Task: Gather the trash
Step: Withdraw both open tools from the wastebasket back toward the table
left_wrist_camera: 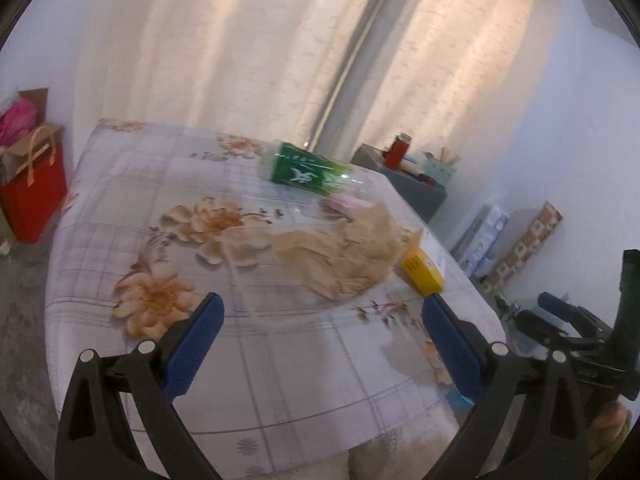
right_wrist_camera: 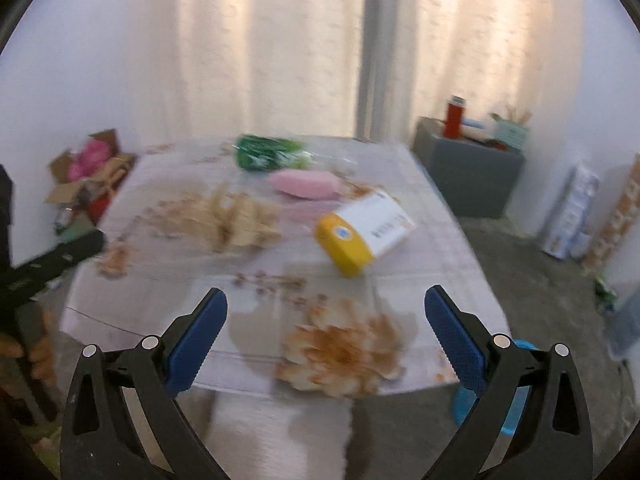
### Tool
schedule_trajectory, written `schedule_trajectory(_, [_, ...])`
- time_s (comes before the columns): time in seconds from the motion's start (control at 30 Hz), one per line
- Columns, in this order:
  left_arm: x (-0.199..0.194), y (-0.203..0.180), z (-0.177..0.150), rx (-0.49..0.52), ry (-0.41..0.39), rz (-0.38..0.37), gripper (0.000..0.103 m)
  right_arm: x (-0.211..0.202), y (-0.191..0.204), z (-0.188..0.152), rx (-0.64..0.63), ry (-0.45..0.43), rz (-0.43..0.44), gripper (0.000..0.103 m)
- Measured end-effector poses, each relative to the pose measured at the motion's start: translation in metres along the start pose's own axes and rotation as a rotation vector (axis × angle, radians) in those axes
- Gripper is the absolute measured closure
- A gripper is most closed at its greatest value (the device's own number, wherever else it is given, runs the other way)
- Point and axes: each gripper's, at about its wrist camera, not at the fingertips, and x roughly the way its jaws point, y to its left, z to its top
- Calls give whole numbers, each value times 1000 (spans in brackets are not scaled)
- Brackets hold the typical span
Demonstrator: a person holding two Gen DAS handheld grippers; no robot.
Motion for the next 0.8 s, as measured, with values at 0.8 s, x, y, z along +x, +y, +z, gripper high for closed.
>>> schedule_trajectory(0.8, [-5, 52, 1, -48, -8, 112, 6, 55, 54, 64, 75, 63, 271, 8])
